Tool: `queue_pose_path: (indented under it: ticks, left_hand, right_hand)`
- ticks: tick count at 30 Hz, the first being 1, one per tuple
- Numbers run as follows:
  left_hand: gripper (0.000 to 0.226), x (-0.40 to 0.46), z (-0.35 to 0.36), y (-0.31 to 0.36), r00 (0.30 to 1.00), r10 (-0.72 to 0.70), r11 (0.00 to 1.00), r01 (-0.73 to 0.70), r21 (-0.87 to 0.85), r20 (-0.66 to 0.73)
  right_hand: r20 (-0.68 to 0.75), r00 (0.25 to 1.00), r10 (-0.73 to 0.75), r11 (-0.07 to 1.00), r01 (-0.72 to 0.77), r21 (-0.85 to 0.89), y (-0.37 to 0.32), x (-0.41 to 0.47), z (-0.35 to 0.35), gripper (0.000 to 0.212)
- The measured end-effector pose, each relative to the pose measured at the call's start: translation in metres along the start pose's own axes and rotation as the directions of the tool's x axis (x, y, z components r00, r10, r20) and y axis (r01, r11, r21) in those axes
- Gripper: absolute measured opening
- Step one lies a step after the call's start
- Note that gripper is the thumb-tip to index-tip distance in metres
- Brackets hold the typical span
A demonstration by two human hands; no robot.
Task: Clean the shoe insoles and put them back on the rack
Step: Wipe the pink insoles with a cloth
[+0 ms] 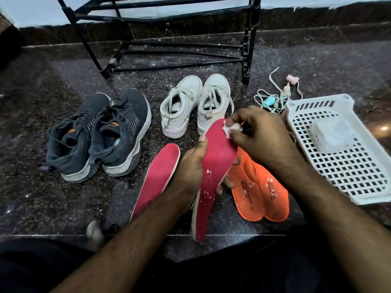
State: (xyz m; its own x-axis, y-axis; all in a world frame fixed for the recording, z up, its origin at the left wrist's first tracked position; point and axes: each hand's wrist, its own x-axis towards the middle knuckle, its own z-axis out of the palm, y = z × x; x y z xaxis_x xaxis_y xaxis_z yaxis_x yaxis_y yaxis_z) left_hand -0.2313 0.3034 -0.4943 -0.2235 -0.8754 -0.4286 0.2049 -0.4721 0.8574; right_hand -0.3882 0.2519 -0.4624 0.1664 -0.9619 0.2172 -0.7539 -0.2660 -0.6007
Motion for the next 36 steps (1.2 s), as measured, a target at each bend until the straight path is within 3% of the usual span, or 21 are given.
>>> queue_pose_path:
  ticks: [2,4,6,8,10,12,14,18,23,28,34,36]
  left_hand:
    - [0.078,0.002,-0.002,0.001,0.999,-0.046,0.999,0.045,-0.028,-0.014]
    - [0.08,0.003,-0.004,0.001,0.997,-0.072,0.996,0.069,-0.05,-0.043]
    - [0.082,0.005,-0.005,0.001,0.996,-0.066,0.996,0.061,-0.068,-0.062]
    - [0.08,0.007,-0.005,0.001,0.997,-0.05,0.997,0.046,-0.069,-0.067]
    - [0.081,0.007,-0.006,0.003,0.998,-0.034,0.996,0.028,-0.09,-0.06]
    - [0.081,0.009,-0.008,0.004,0.998,-0.014,0.995,0.008,-0.103,-0.056]
    - [0.08,0.008,-0.009,0.005,0.998,-0.033,0.995,0.027,-0.093,-0.057]
    - [0.08,0.006,-0.006,0.002,0.997,-0.016,0.999,0.014,-0.039,-0.069]
    - [0.071,0.005,-0.007,0.0,0.995,0.047,0.999,-0.049,-0.021,-0.091]
    - [0.071,0.006,-0.006,-0.002,0.992,-0.015,1.0,0.012,-0.023,-0.123]
    - [0.077,-0.001,-0.002,0.001,1.0,-0.002,1.0,0.002,0.025,-0.005]
    - [0.077,0.001,-0.003,0.0,1.0,-0.001,1.0,0.001,0.017,-0.008]
  right_hand:
    - [0.183,0.976,-0.117,0.993,0.114,0.027,-0.006,-0.004,0.005,0.022]
    - [0.401,0.891,-0.214,0.977,0.202,0.073,-0.011,-0.009,0.005,0.022]
    - [0.491,0.848,-0.197,0.98,0.183,0.077,-0.008,-0.011,-0.001,0.019]
    - [0.425,0.896,-0.129,0.992,0.117,0.055,-0.001,-0.01,-0.007,0.015]
    - [0.203,0.977,-0.071,0.997,0.074,-0.005,0.004,-0.007,-0.009,0.013]
    - [0.02,0.999,-0.038,0.999,0.038,0.003,0.004,-0.005,-0.007,0.016]
    - [0.042,0.998,-0.052,0.997,0.049,0.067,-0.001,-0.005,-0.001,0.02]
    - [0.245,0.953,-0.179,0.983,0.164,0.082,-0.005,-0.009,0.016,0.022]
    - [0.046,0.997,-0.056,0.998,0.055,0.015,0.004,0.007,0.016,0.023]
    - [0.342,0.928,-0.146,0.988,0.117,0.104,-0.012,-0.02,0.026,0.03]
    - [0.023,1.0,-0.02,0.999,0.02,-0.026,0.009,0.007,0.012,0.024]
    - [0.047,0.997,-0.06,0.997,0.062,-0.037,0.005,0.005,0.014,0.021]
